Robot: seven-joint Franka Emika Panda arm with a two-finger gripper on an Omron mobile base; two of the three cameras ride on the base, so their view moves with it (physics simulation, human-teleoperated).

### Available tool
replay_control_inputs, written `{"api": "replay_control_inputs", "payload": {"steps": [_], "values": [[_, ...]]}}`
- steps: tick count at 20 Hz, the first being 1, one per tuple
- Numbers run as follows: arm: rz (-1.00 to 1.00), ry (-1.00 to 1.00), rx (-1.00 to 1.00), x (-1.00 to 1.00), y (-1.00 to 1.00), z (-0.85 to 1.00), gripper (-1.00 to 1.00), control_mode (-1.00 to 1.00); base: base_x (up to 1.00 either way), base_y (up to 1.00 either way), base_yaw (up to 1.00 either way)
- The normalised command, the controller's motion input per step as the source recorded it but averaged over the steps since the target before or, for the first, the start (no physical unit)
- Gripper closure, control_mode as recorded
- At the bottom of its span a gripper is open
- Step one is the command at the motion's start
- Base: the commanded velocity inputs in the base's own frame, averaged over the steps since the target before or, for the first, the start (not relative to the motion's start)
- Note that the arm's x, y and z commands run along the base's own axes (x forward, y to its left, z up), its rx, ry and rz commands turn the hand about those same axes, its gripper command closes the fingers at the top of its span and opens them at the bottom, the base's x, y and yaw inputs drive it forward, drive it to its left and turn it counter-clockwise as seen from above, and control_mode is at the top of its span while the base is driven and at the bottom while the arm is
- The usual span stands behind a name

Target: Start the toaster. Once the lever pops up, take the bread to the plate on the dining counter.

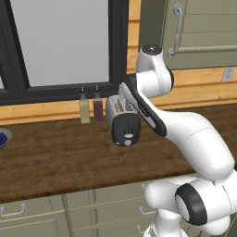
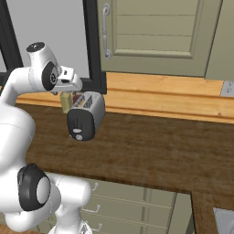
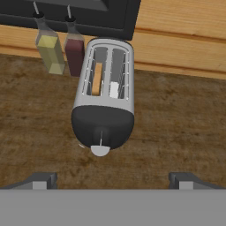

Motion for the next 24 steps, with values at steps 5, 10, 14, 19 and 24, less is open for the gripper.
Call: {"api": "replay_control_inputs", "payload": {"steps": [5, 10, 14, 19, 24], "values": [[0.00, 0.00, 0.00, 0.00, 0.00, 0.00, -1.00, -1.00, 0.00, 0.00, 0.00], [0.00, 0.00, 0.00, 0.00, 0.00, 0.00, -1.00, -1.00, 0.00, 0.00, 0.00], [0.00, 0.00, 0.00, 0.00, 0.00, 0.00, -1.00, -1.00, 0.00, 0.00, 0.00], [0.00, 0.00, 0.00, 0.00, 0.00, 0.00, -1.00, -1.00, 0.00, 0.00, 0.00], [0.00, 0.00, 0.00, 0.00, 0.00, 0.00, -1.00, -1.00, 0.00, 0.00, 0.00]]}}
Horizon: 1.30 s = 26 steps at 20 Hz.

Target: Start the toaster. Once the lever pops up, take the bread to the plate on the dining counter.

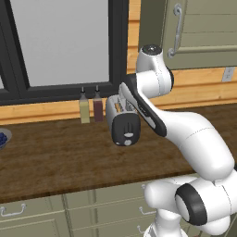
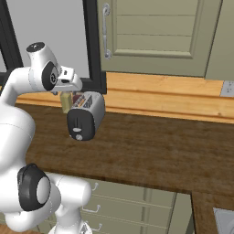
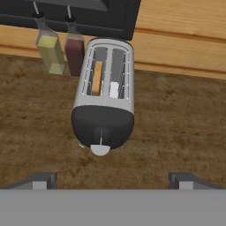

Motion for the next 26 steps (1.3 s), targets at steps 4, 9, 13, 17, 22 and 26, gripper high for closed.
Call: {"api": "replay_control_inputs", "payload": {"steps": [4, 9, 13, 17, 22, 26], "values": [[0.00, 0.00, 0.00, 0.00, 0.00, 0.00, -1.00, -1.00, 0.00, 0.00, 0.00], [0.00, 0.00, 0.00, 0.00, 0.00, 0.00, -1.00, -1.00, 0.00, 0.00, 0.00], [0.00, 0.00, 0.00, 0.00, 0.00, 0.00, -1.00, -1.00, 0.00, 0.00, 0.00], [0.00, 0.00, 0.00, 0.00, 0.00, 0.00, -1.00, -1.00, 0.00, 0.00, 0.00], [0.00, 0.00, 0.00, 0.00, 0.00, 0.00, -1.00, -1.00, 0.00, 0.00, 0.00], [0.00, 0.00, 0.00, 0.00, 0.00, 0.00, -1.00, -1.00, 0.00, 0.00, 0.00]]}}
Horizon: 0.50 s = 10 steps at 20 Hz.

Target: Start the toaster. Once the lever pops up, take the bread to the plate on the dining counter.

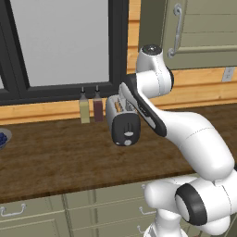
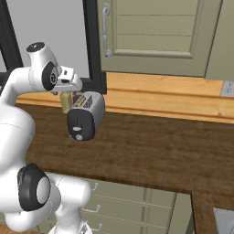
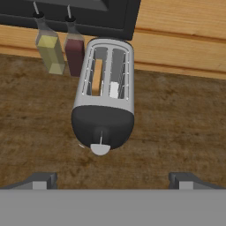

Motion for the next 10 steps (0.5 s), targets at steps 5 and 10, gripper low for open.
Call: {"api": "replay_control_inputs", "payload": {"steps": [5, 10], "values": [[0.00, 0.00, 0.00, 0.00, 0.00, 0.00, -1.00, -1.00, 0.00, 0.00, 0.00], [0.00, 0.00, 0.00, 0.00, 0.00, 0.00, -1.00, -1.00, 0.00, 0.00, 0.00]]}}
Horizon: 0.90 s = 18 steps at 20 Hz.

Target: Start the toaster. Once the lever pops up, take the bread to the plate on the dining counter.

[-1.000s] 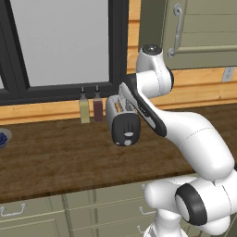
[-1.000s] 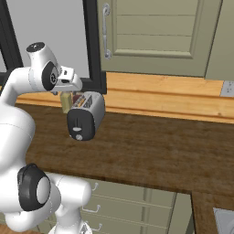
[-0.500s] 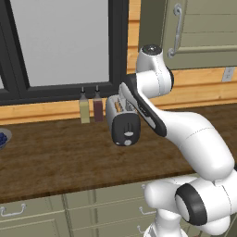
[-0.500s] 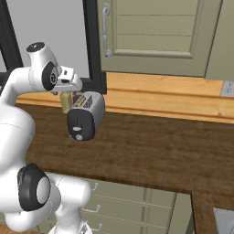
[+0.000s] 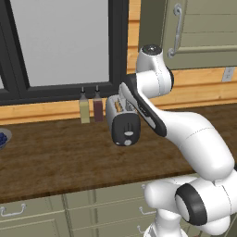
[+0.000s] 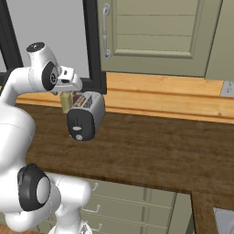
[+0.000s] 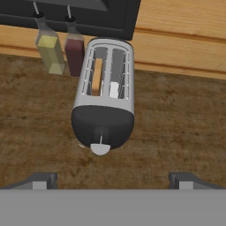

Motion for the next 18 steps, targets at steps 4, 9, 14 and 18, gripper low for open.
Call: {"api": "replay_control_inputs", "payload": {"steps": [4, 9, 14, 18], "values": [[0.00, 0.00, 0.00, 0.00, 0.00, 0.00, -1.00, -1.00, 0.00, 0.00, 0.00], [0.00, 0.00, 0.00, 0.00, 0.00, 0.00, -1.00, -1.00, 0.00, 0.00, 0.00], [0.00, 0.00, 0.00, 0.00, 0.00, 0.00, -1.00, -1.00, 0.00, 0.00, 0.00], [0.00, 0.00, 0.00, 0.00, 0.00, 0.00, -1.00, -1.00, 0.00, 0.00, 0.00]]}}
